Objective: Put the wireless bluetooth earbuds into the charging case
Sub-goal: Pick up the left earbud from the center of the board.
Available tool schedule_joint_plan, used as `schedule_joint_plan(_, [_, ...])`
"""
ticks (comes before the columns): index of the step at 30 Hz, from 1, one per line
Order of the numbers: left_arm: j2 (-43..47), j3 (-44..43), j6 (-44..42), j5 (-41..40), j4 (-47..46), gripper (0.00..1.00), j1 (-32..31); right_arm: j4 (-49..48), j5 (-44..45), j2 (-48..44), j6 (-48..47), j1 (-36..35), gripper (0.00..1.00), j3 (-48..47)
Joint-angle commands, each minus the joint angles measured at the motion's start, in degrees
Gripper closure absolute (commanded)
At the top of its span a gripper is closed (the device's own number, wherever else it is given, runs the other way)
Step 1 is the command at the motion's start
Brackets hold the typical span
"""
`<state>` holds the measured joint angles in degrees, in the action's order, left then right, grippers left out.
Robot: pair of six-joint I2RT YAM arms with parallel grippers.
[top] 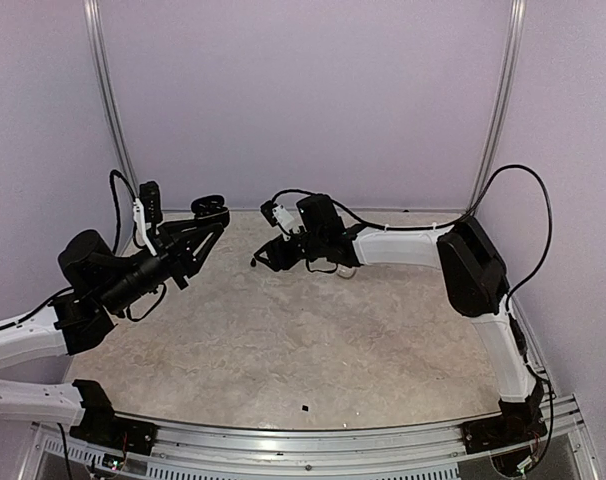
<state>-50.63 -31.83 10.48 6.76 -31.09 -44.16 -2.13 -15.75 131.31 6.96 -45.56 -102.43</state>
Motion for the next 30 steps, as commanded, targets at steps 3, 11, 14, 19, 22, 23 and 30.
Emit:
schedule_joint_plan(3, [1.54,0.59,0.34,-0.10,-0.58,0.95,0.90,4.40,0.27,10.81,2.02,0.04,0.42,-13.49])
schedule_joint_plan(11, [1.83,1.05,0.51,0.27,-1.02,0.95,1.40,8.75,2.89,23.86,2.94,-0.90,0.49,-31.40])
schedule_joint_plan(14, [2.24,1.07,0.42,0.30,-0.83,0.95,1.53,8.75,5.13,26.43,3.54,-1.14,0.52,-33.72])
schedule_joint_plan(19, [2.56,0.86,0.42,0.51,-0.58,0.95,1.70,7.07,7.97,28.20,4.46,-1.49,0.55,-34.85])
schedule_joint_plan(22, [2.56,0.55,0.29,0.85,-0.19,0.95,1.71,6.33,8.94,29.70,5.24,-1.96,0.56,-36.52])
schedule_joint_plan(23, [2.72,0.48,0.23,0.80,0.11,0.95,1.71,6.06,9.32,30.28,5.48,-2.25,0.56,-37.13])
schedule_joint_plan(30, [4.57,0.67,-0.03,0.12,1.36,0.95,1.79,4.96,11.18,32.32,8.61,-2.43,0.53,-38.36])
